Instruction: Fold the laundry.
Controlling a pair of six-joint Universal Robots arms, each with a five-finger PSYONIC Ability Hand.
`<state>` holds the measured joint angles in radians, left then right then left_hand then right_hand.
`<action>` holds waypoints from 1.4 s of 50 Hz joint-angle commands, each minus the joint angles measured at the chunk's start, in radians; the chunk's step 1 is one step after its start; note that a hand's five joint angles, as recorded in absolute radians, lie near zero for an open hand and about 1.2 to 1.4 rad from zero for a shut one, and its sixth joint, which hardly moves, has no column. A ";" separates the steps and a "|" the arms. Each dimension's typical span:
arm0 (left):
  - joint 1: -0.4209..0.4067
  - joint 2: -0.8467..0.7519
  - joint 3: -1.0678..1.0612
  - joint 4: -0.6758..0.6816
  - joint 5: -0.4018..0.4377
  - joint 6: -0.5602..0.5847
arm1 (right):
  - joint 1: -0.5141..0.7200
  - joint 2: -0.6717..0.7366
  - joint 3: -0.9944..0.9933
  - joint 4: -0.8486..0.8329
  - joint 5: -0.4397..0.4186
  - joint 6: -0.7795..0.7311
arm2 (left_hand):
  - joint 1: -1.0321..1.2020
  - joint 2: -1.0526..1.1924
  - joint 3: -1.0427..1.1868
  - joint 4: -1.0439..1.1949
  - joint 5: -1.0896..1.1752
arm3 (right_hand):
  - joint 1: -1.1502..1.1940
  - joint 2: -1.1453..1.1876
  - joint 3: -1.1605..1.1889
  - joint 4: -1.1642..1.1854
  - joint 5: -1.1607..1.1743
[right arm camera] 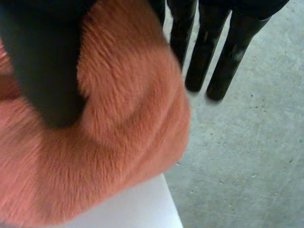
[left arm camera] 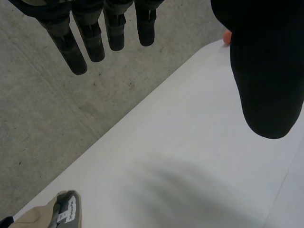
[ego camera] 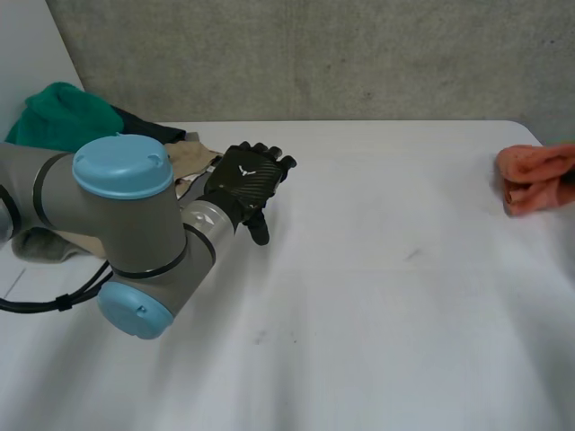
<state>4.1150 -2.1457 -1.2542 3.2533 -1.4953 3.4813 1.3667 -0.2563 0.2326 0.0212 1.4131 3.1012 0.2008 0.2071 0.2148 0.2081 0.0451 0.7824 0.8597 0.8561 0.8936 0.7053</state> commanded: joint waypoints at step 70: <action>0.604 -0.341 0.523 0.255 0.138 0.277 | 0.327 -1.092 1.607 -0.313 -0.424 -0.423 | 1.195 1.189 1.181 1.188 1.177 | -0.608 -0.685 -0.682 -0.719 -0.705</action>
<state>4.7670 -2.5736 -0.6337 3.3581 -1.3552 3.8746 1.7170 -1.3596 1.8364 -0.2910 0.9883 2.6822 1.0364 1.0041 1.0000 1.0045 0.8071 0.2114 0.2188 0.2131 0.2370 0.0710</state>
